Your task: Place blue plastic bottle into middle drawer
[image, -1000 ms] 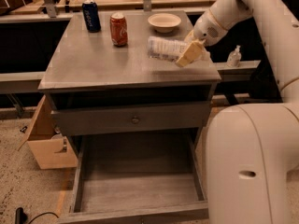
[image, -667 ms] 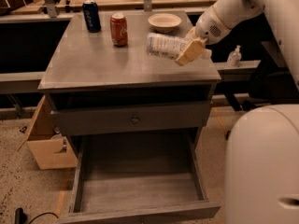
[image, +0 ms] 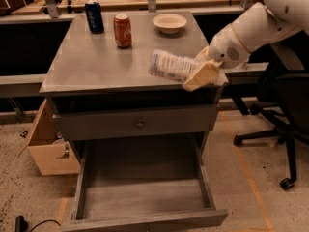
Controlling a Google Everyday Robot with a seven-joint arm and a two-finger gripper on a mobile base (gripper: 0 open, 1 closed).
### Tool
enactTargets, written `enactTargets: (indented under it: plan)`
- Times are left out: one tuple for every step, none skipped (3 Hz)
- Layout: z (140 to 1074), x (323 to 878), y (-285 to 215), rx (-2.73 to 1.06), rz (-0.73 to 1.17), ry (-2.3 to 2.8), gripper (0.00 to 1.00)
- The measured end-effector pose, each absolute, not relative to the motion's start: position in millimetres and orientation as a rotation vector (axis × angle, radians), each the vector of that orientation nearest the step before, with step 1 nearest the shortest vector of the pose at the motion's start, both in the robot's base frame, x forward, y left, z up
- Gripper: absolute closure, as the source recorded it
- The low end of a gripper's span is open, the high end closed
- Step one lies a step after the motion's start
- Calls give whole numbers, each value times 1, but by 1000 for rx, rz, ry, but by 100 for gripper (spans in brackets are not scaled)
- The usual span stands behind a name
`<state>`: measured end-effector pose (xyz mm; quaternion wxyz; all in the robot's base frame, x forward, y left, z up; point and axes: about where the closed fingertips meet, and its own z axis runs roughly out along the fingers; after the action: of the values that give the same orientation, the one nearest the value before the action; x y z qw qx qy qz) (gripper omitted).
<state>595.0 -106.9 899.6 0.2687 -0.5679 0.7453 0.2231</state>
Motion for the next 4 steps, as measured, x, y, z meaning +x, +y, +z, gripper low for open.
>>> enactTargets:
  plan:
    - [862, 551, -94, -1522, 698, 2071, 100]
    - [815, 526, -71, -1544, 682, 2118, 100]
    - [781, 516, -66, -1538, 693, 2156, 100]
    - [776, 515, -59, -1558, 672, 2165, 100]
